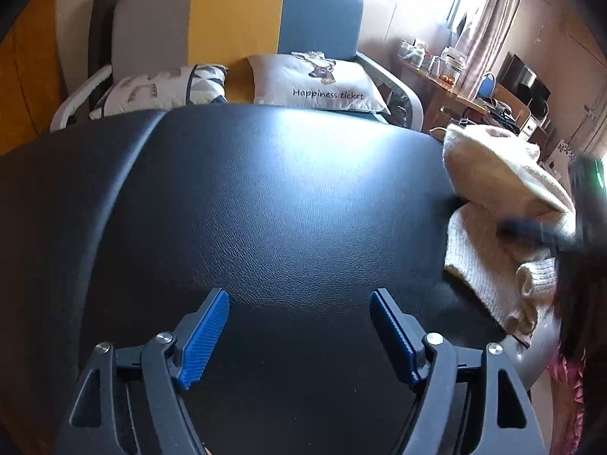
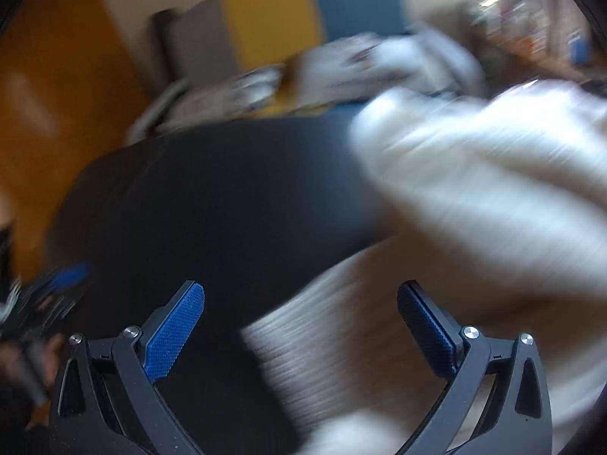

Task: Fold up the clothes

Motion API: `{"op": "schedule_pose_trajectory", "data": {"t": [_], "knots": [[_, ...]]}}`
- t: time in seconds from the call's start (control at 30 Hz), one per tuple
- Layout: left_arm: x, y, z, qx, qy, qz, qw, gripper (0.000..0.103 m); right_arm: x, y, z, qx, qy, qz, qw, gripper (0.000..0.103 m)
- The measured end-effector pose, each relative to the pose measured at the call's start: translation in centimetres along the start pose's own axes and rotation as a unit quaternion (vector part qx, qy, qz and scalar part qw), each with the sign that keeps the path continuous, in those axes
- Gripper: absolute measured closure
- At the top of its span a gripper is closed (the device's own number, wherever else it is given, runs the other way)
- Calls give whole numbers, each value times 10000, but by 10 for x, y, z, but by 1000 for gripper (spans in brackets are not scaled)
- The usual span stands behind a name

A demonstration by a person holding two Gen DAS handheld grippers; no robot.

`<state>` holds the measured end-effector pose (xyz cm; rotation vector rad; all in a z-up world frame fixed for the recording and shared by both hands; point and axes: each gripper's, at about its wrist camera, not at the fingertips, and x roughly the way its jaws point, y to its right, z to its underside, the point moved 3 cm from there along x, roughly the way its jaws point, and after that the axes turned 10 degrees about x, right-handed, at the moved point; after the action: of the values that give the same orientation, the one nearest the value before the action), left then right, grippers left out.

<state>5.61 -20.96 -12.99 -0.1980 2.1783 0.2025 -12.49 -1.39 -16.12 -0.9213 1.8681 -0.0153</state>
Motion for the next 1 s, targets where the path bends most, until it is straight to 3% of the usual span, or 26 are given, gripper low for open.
{"op": "schedule_pose_trajectory", "data": {"t": [0.13, 0.2, 0.27, 0.33, 0.4, 0.47, 0.57, 0.67, 0.73, 0.87, 1.0], "knots": [[-8, -3, -2, -5, 16, -1, 10000, 24, -20, -32, 49, 26, 124, -841, 9964, 0], [-11, -5, -5, -17, 55, -73, 10000, 24, -51, -25, 50, 291, 513, -969, 9935, 0], [-12, -6, -7, -41, 51, -90, 9999, 24, -89, -6, 38, 551, 1026, -747, 9904, 0], [-15, -8, -9, -142, 127, -91, 9998, 24, -120, 14, 23, 646, 1493, -221, 9864, 0], [-19, -8, -13, -231, 223, -69, 9995, 24, -145, 36, 7, 836, 1868, 561, 9772, 0], [-24, -9, -17, -320, 351, -23, 9989, 24, -165, 54, -4, 1015, 2222, 1323, 9606, 0], [-34, -6, -30, -314, 568, 25, 9979, 24, -182, 55, -7, 850, 2795, 2029, 9346, 0], [-38, 3, -44, -219, 671, 78, 9975, 24, -184, 61, -8, 727, 2820, 2563, 9217, 0], [-38, 15, -53, -88, 698, 51, 9975, 24, -180, 63, -4, 749, 2724, 2457, 9273, 0], [-35, 44, -62, 197, 700, 28, 9973, 24, -173, 71, 13, 1047, 2520, 2749, 9219, 0], [-33, 66, -50, 311, 656, -48, 9973, 24, -178, 68, 35, 1509, 2727, 2071, 9274, 0]]}}
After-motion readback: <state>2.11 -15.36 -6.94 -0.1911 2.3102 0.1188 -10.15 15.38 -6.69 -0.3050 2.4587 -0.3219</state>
